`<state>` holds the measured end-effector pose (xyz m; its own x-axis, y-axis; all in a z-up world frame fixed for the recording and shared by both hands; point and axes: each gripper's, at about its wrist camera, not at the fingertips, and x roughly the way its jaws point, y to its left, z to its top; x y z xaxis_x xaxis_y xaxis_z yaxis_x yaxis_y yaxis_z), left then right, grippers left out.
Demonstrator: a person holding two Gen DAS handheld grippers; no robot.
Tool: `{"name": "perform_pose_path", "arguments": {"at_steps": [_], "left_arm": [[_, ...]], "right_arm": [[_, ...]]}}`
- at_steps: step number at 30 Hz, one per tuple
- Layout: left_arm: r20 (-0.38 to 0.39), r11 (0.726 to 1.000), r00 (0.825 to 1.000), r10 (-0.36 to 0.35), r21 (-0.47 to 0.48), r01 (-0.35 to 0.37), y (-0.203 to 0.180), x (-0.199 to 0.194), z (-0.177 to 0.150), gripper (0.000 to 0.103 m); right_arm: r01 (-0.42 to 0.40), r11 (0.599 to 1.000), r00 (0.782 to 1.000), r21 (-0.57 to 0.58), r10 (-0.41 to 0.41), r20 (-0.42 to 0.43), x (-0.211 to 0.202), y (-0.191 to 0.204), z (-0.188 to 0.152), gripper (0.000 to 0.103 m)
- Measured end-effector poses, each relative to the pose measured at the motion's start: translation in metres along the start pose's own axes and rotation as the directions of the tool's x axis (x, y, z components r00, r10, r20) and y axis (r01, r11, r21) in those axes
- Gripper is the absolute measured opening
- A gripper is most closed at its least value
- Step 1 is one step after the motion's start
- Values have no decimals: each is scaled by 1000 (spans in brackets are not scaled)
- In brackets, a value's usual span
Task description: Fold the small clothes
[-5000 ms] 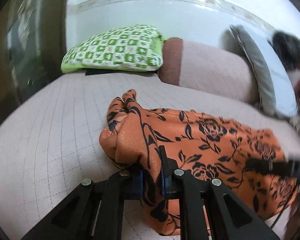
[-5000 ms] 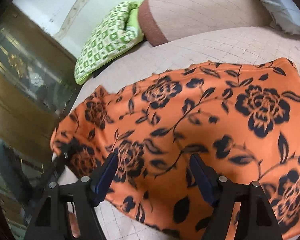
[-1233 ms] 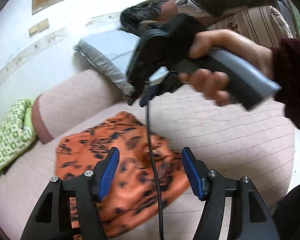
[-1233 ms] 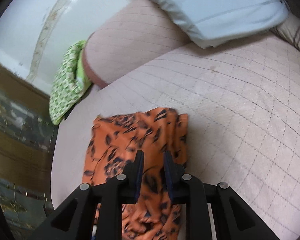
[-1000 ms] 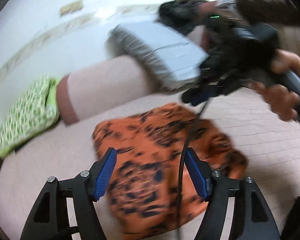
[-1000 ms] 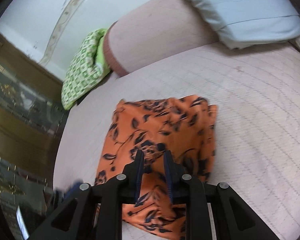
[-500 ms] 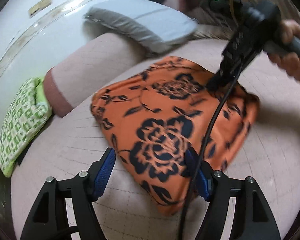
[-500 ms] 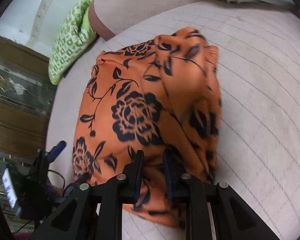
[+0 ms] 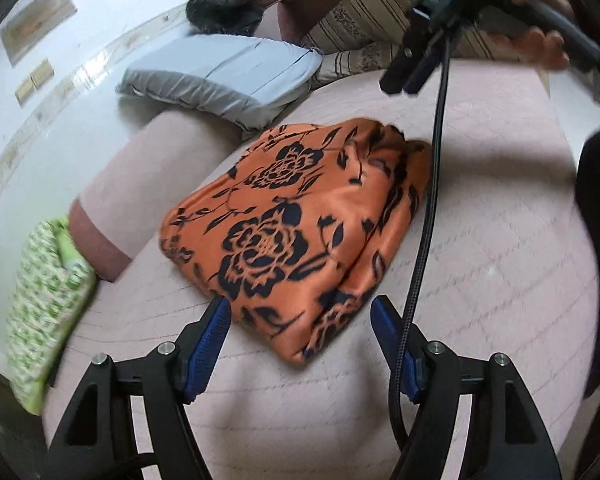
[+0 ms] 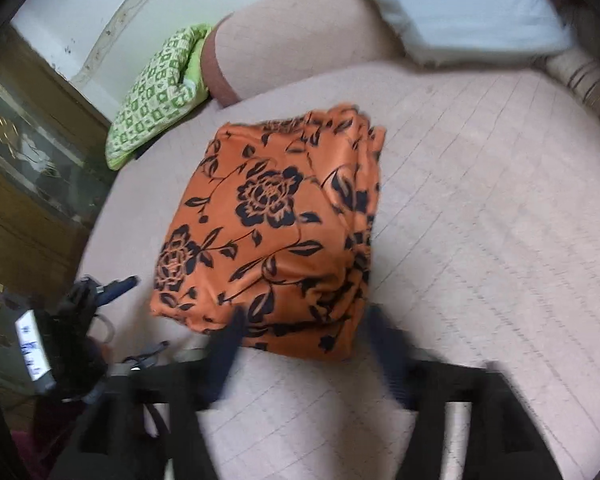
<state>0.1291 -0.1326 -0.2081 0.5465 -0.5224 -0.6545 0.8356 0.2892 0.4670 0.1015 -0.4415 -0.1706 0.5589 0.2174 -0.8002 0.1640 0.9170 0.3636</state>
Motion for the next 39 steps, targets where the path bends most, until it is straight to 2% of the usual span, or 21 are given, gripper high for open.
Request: {"name": "perform_pose_path", "arguments": {"at_steps": [4,7,11,13,15,16,18,19,20,22,23,24,27,29,31,32,34,35,36,38,39], "left_arm": [[-5,995,999,45,92,-44,-14,-8,-10,76],[-7,969,996,93,231,-89,-36,-17,-17,76],[51,921,998,-20,389,-2,-76,-42,-17,77],[130,921,984,-119,385,61,-80,-63,-10,77],[244,941,938,-247,290,172,-62,-90,4,77],[332,949,897,-292,216,229,-44,-105,11,77],[456,951,836,-306,105,291,-15,-122,18,77],[536,938,790,-299,14,346,7,-130,20,77],[578,920,760,-296,-41,389,21,-133,20,80],[645,875,710,-282,-130,466,45,-133,19,82],[669,856,696,-262,-173,488,54,-133,18,82],[670,855,706,-229,-209,475,59,-130,18,83],[587,852,801,-116,-356,384,74,-104,23,91],[459,833,886,-64,-465,301,84,-77,27,91],[314,808,949,-28,-552,206,90,-50,27,90],[228,787,974,-15,-598,152,96,-32,24,90],[147,743,989,-11,-660,106,105,-13,18,90],[111,710,994,-13,-698,87,111,-3,15,90],[97,689,995,-17,-720,82,115,2,13,90],[42,652,999,-27,-757,50,120,14,8,90],[22,644,999,-33,-764,39,119,18,5,90]], "right_arm": [[39,998,999,-44,-38,31,4,8,-5,72],[42,996,999,-80,-39,31,9,15,-10,68],[-66,994,995,-85,73,74,-6,25,-13,66],[-154,988,975,-26,156,157,-27,20,-9,67],[-219,976,946,23,206,252,-49,14,-5,67],[-209,977,942,40,190,277,-54,12,-3,67],[-157,986,949,49,137,285,-58,13,0,67],[-141,989,952,45,123,280,-57,14,0,67],[-121,992,957,48,103,269,-54,15,-1,67],[-113,992,964,56,96,248,-48,15,-3,67],[-112,992,966,57,96,239,-44,16,-6,67],[-102,993,968,55,86,234,-41,17,-7,67],[-34,998,982,54,23,189,-34,16,-7,67],[1,999,987,54,-9,158,-27,12,-8,67],[0,998,991,60,-8,136,-19,8,-11,67],[-4,998,993,63,-4,121,-14,6,-12,67],[7,998,996,60,-12,85,3,7,-16,65],[18,998,996,52,-22,82,8,8,-17,62],[38,999,996,37,-40,74,17,11,-19,54],[65,998,996,16,-66,57,32,14,-21,46],[88,996,994,4,-88,57,36,15,-20,43]]}}
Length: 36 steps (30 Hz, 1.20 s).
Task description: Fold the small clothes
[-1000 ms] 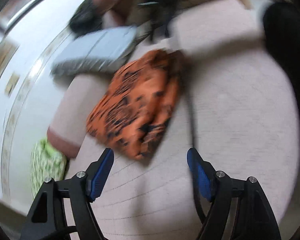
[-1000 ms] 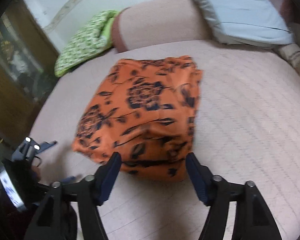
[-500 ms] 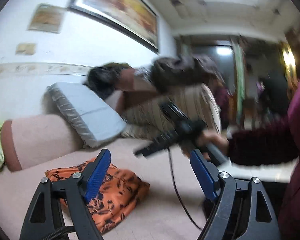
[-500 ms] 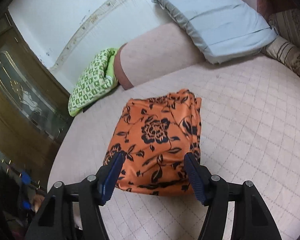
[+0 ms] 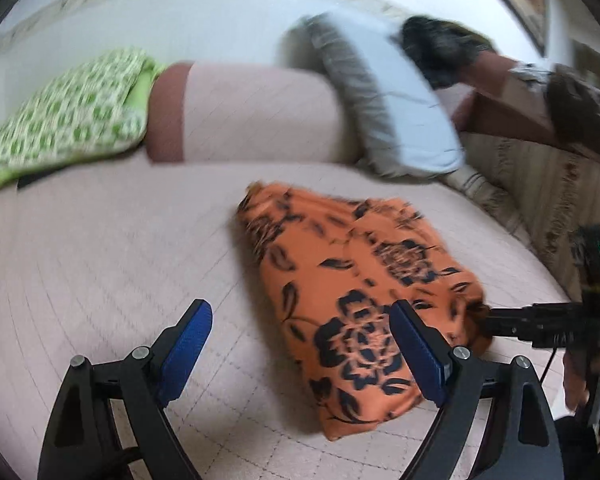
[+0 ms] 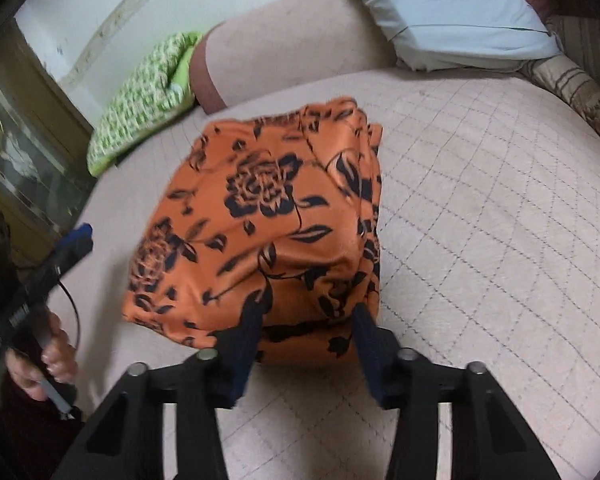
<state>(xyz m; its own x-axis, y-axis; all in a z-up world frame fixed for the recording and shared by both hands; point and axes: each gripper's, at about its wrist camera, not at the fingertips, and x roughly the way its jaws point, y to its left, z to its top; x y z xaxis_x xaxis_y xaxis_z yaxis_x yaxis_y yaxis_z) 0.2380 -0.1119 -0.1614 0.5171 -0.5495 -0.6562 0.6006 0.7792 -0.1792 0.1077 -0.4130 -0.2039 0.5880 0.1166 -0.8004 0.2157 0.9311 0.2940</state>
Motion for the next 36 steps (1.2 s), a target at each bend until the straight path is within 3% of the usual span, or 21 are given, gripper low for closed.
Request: {"name": "perform_pose_path", "arguments": {"at_steps": [3,7,14,17,18,21,23,25,27,29,36], "left_arm": [[-61,999,997,50,1,-50,-1,14,-9,90],[-139,995,986,95,41,-90,-5,34,-18,90],[-163,996,982,91,37,-86,-9,37,-20,90],[-169,996,982,90,33,-86,-8,38,-19,90],[-166,995,981,96,35,-91,-8,37,-19,90],[-168,994,981,103,42,-97,-7,37,-20,90],[-175,994,979,108,50,-101,-8,37,-21,90],[-184,994,977,105,56,-96,-8,37,-23,90],[-213,992,970,114,78,-99,-10,41,-27,91],[-260,991,958,121,86,-102,-11,47,-33,92],[-288,990,952,105,123,-72,-11,50,-40,92]], "right_arm": [[79,996,997,-52,-78,22,12,6,2,38],[131,987,991,-90,-130,18,21,10,6,15],[173,981,982,-88,-179,-67,18,4,1,10],[163,985,977,-53,-169,-129,13,-4,-8,9],[163,986,975,-43,-168,-148,11,-6,-12,0],[137,990,965,20,-129,-226,12,-16,-24,0],[119,993,975,12,-115,-189,3,-17,-27,0],[80,997,993,21,-78,-94,-16,-17,-21,1],[18,996,999,85,-15,-31,-31,-21,-9,1],[20,995,1000,95,-20,-1,-35,-18,4,1],[48,994,999,103,-46,-18,1,-13,25,1]]}}
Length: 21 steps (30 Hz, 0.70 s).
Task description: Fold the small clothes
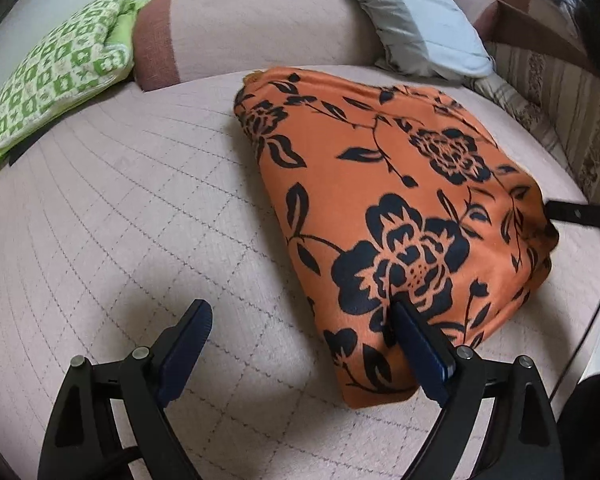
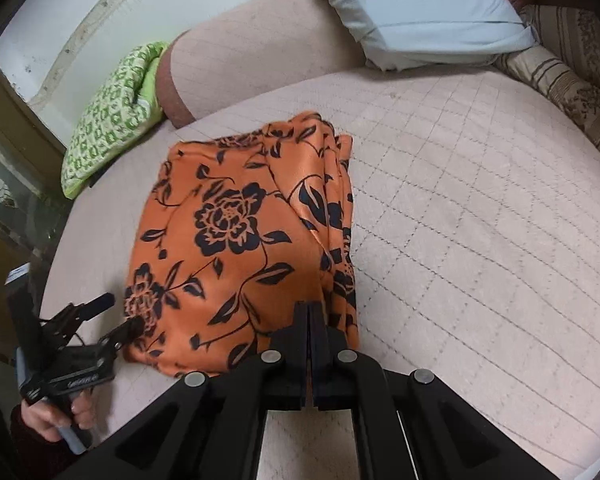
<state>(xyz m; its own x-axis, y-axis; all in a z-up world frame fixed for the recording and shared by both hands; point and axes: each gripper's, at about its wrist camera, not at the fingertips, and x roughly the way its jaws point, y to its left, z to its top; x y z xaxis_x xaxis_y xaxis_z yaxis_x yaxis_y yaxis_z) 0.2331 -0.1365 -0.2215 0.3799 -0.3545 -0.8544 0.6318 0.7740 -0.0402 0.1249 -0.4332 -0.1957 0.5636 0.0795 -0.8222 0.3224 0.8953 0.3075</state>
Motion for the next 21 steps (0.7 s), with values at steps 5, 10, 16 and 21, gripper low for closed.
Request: {"name": "perform_pose_path", "arguments": {"at_steps": [5,10,16,21], "left_arm": [[-44,999,999,-19,30,20,0,8,-6,92],[-23,998,999,-28,52,29,1,2,-6,91],[156,998,986,-51,29,47,3,-30,6,91],[253,998,966,-55,-9,59,-6,-39,17,91]], "right_arm": [[-54,998,992,25,51,118,-7,7,4,1],[-80,997,992,4,79,95,6,17,9,1],[-110,989,985,103,122,-122,52,-1,-13,3],[-153,975,962,163,184,-201,49,-14,-17,3]]}}
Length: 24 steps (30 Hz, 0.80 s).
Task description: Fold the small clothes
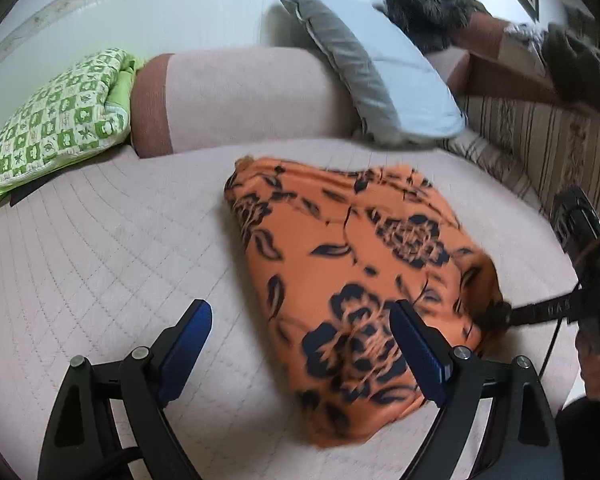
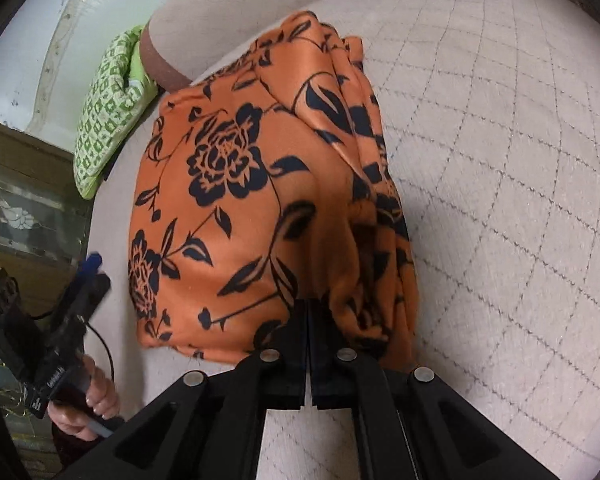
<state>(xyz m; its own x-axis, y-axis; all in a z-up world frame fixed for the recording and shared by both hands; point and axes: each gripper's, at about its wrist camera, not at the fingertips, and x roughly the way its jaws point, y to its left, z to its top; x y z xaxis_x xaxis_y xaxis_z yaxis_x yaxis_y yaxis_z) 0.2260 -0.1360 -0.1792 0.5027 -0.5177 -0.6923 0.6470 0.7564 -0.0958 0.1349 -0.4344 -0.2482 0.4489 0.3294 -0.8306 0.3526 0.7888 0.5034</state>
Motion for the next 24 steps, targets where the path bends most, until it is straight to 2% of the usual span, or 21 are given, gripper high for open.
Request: {"name": "perform_pose_path", "arguments": {"at_steps": [3,4,7,11,13,15,16,17,20,22,24], "left_arm": [[-50,1000,999,19,10,-18,-13,19,0,91],[-65,999,997,31,19,-30,-17,23,-1,91],[-197,997,978,76,49,-67,-25,52,-16,92],[-277,996,960,-33,-91,8,-6,65,-20,95],[-282,996,958,-46,-82,24,-5,67,-21,95],[-275,1000,961,-22,-24,16,-11,67,-22,95],[-268,1000,963,-7,11,10,-16,67,-23,95],[-260,1000,966,3,30,5,-19,66,-23,95],[-256,1000,967,-8,25,15,-21,66,-22,95],[-259,999,965,-31,0,32,-16,66,-21,95],[-239,999,970,-34,4,36,-13,61,-19,95]], "right_arm": [[38,998,999,-56,-38,-5,-9,14,12,4],[39,996,999,-78,-37,25,-13,20,17,5],[27,992,991,-121,-11,133,-27,41,37,5],[-19,996,979,-92,37,198,-10,53,76,5],[-6,999,978,-53,17,207,7,51,91,5],[21,1000,977,3,-21,210,23,36,106,2],[-5,999,977,34,-3,213,30,28,109,2],[-75,993,973,89,53,225,35,13,114,2],[-185,966,962,182,140,234,35,-4,128,2],[-178,972,957,153,135,256,27,5,137,3],[-196,979,952,60,176,250,22,28,148,6]]}}
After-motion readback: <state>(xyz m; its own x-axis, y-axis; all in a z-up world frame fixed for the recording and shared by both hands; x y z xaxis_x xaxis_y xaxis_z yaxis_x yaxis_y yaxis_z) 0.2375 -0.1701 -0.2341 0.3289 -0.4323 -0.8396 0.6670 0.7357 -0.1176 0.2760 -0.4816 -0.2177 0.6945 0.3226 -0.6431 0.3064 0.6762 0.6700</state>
